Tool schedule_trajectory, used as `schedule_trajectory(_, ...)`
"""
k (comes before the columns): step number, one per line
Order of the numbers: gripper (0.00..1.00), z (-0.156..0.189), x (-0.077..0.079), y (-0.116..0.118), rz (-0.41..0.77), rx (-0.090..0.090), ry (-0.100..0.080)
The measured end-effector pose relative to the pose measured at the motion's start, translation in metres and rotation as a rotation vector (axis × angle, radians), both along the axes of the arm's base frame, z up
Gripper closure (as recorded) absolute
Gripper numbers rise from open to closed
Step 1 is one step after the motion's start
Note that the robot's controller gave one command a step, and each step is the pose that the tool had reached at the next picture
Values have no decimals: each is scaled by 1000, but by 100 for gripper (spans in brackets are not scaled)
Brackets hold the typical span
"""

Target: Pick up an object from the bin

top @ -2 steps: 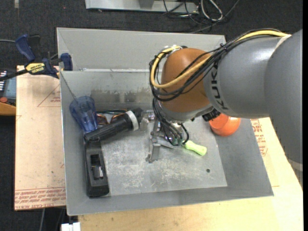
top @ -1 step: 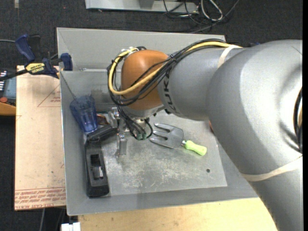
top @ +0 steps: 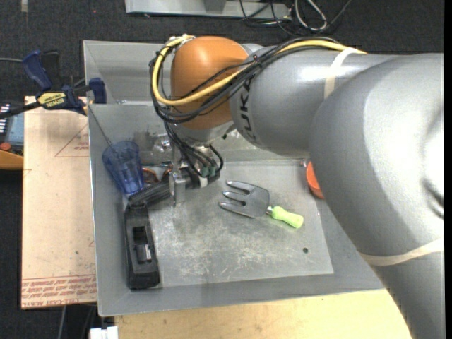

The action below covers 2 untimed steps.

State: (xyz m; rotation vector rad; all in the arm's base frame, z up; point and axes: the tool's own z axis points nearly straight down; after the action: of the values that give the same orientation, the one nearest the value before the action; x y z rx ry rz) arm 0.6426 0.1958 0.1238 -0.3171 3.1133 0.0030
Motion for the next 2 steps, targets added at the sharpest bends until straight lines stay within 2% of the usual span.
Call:
schedule_trajectory(1,0,-42,-29,-13,-94,13,-7)
schedule_trajectory(2,0,-52,-3,-21,63,6,-9)
